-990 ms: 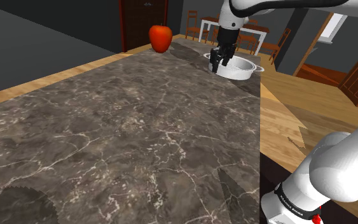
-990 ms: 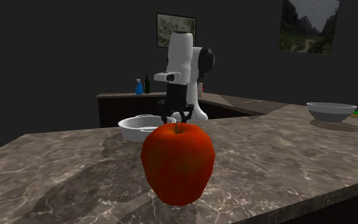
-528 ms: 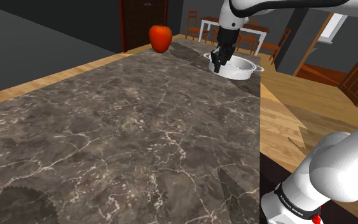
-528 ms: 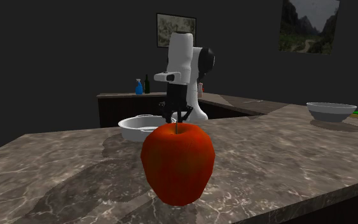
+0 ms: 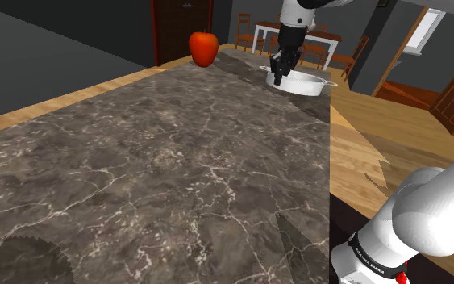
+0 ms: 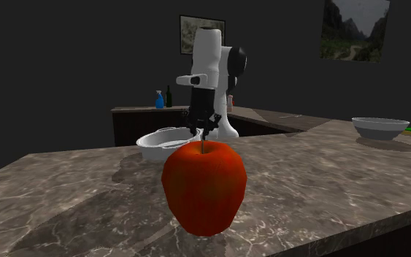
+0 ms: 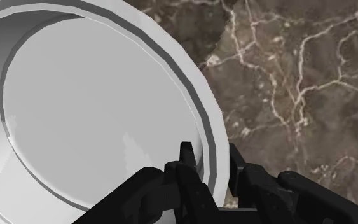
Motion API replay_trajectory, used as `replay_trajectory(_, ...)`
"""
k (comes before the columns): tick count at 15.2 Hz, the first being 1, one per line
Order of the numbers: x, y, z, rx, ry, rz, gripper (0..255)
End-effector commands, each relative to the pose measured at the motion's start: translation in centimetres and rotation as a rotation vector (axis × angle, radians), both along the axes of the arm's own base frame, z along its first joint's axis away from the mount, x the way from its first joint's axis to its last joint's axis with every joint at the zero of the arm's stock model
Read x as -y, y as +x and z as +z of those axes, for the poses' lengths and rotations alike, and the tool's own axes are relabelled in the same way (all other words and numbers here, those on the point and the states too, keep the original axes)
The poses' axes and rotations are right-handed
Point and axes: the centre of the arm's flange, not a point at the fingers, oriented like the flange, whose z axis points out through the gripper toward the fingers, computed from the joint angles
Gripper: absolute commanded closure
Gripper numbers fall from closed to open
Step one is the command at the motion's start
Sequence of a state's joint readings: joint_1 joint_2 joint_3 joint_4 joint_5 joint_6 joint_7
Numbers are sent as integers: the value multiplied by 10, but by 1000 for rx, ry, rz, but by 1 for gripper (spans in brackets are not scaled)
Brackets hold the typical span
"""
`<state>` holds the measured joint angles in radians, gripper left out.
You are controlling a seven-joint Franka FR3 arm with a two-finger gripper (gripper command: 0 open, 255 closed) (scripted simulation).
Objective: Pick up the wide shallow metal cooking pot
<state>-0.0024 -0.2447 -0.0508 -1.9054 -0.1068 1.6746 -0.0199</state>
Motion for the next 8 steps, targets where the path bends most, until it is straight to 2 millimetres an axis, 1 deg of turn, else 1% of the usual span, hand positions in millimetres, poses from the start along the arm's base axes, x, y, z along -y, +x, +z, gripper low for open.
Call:
replay_trajectory(1, -1, 1, 11, 0, 0, 0, 255)
replay_trajectory(8, -1, 1, 48, 0, 0, 0, 255)
